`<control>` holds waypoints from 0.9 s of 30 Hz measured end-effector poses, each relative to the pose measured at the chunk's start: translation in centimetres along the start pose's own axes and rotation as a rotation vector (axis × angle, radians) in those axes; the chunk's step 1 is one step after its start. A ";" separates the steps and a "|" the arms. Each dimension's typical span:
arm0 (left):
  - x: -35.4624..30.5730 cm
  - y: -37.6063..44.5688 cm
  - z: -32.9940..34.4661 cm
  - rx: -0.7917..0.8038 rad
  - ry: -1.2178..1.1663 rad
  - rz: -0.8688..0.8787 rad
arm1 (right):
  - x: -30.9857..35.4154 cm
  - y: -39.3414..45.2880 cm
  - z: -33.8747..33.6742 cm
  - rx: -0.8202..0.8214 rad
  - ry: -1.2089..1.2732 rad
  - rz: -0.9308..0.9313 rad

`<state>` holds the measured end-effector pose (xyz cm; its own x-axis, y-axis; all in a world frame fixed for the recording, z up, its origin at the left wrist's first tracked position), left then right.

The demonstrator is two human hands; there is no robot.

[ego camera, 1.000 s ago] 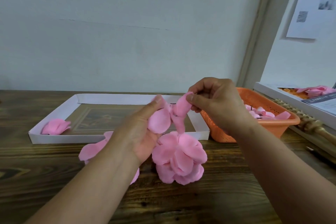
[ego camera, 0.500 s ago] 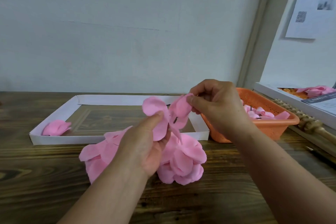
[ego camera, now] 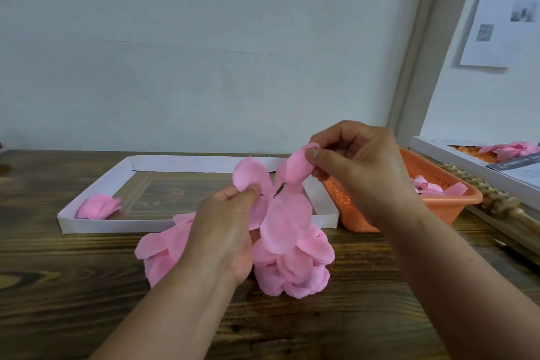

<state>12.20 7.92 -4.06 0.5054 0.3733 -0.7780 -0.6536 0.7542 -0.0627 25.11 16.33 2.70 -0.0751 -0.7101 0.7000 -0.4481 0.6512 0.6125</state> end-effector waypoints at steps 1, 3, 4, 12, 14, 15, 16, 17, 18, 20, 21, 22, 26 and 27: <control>-0.1 -0.1 0.0 -0.010 0.012 -0.009 | 0.1 0.0 0.2 0.013 -0.010 -0.011; -0.3 -0.2 0.0 -0.021 0.029 -0.035 | 0.3 -0.2 0.5 0.034 -0.038 -0.030; -0.4 -0.2 0.0 -0.031 0.034 -0.048 | 0.4 -0.3 0.6 0.037 -0.051 -0.040; -0.6 -0.7 0.1 0.021 0.181 -0.146 | 1.0 -1.8 1.1 0.177 -0.362 -0.261; -0.5 -0.7 -0.1 0.046 0.225 -0.173 | 1.0 -2.3 1.1 0.239 -0.430 -0.324; -0.5 -0.7 -0.2 0.061 0.244 -0.185 | 0.9 -2.5 1.1 0.267 -0.455 -0.350; -0.4 -0.6 -0.3 0.080 0.265 -0.200 | 0.8 -2.7 1.1 0.296 -0.478 -0.370; -0.4 -0.6 -0.4 0.097 0.288 -0.217 | 0.7 -2.9 1.0 0.324 -0.496 -0.380; -0.4 -0.5 -0.5 0.108 0.309 -0.235 | 0.5 -3.1 1.0 0.349 -0.509 -0.389; -0.5 -0.4 -0.7 0.126 0.335 -0.255 | 0.3 -3.5 1.1 0.385 -0.537 -0.421; -0.5 -0.4 -0.6 0.137 0.344 -0.262 | 0.1 -3.6 1.1 0.395 -0.544 -0.432; -0.6 -0.4 -0.6 0.150 0.356 -0.268 | 0.0 -3.8 1.2 0.402 -0.544 -0.435; -0.5 -0.7 -0.6 0.206 0.408 -0.261 | -0.4 -3.9 1.6 0.426 -0.532 -0.379; -0.5 -0.7 -0.6 0.215 0.425 -0.249 | -0.5 -3.8 1.7 0.424 -0.534 -0.361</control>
<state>12.04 6.87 -4.00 0.3286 -0.0489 -0.9432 -0.3903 0.9023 -0.1828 25.36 13.76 -0.58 -0.2306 -0.9622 0.1450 -0.8217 0.2724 0.5006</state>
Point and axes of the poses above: each hand's wrist, its own y-axis towards the middle knuckle, its own z-axis out of the palm, x = y × z, the point moved 2 cm from there along y, towards the middle knuckle, and after that the axes turned 13 degrees about -y, right-handed, at the moved point
